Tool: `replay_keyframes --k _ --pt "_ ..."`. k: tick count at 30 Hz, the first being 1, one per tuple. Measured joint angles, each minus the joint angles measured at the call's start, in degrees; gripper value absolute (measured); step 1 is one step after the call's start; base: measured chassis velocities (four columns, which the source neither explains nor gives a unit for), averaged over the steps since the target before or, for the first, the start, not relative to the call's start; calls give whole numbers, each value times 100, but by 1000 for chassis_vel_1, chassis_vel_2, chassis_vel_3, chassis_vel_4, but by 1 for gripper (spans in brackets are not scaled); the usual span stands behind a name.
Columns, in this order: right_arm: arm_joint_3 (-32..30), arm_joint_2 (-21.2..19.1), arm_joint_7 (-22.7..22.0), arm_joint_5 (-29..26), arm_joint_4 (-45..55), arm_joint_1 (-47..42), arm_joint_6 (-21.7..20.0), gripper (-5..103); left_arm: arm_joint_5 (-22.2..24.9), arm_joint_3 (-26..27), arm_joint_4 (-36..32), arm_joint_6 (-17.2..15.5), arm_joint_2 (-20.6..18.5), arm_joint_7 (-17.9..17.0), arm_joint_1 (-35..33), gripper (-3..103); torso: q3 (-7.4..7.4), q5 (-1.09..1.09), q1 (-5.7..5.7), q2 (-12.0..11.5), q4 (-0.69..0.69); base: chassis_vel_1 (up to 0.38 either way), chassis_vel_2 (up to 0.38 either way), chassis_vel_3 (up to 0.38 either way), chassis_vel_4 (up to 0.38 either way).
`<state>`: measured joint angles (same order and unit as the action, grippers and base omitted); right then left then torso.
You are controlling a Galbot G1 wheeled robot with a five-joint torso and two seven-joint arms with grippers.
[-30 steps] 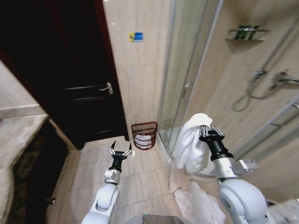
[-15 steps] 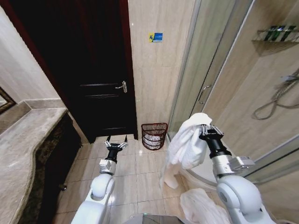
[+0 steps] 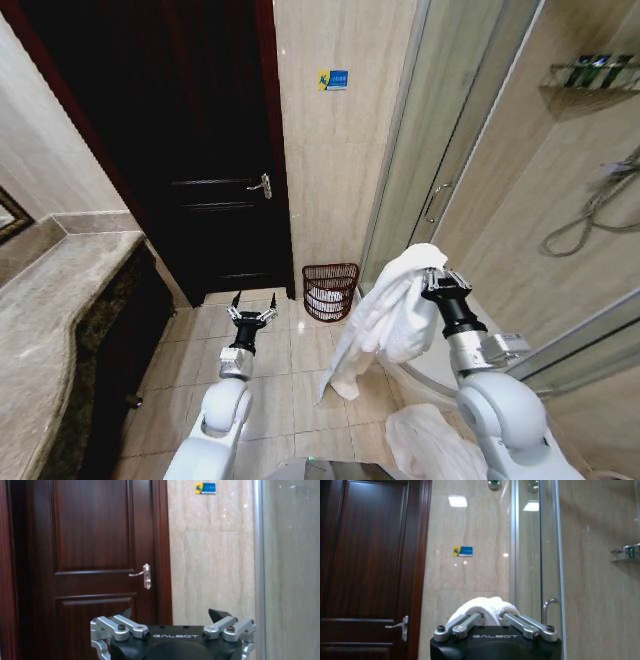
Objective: Discard the used towel into the hamper.
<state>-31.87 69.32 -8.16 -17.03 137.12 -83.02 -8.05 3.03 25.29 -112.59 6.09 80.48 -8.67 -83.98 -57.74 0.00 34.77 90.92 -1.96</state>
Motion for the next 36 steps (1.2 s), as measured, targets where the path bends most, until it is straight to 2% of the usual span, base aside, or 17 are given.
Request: replay_keyframes --k 9,20,29,36 --pt "-54 -59 1 -6 27 -68 47 6 -106 -17 -43 -46 76 176 -138 100 -1 0 3 -1 1 -93 86 97 -91" --pt "-56 -38 1 -17 24 -55 84 6 -166 -40 -15 -44 87 186 -104 100 0 0 2 -1 0 -55 126 124 -54" --pt "-113 -125 -13 -51 29 -46 85 6 -214 -78 80 153 137 138 -73 100 0 -1 1 -1 -1 -19 115 116 -24" --pt "-65 -104 -17 -42 20 7 74 6 -208 -75 81 173 134 131 -57 100 0 1 1 -1 0 -59 60 51 -56"
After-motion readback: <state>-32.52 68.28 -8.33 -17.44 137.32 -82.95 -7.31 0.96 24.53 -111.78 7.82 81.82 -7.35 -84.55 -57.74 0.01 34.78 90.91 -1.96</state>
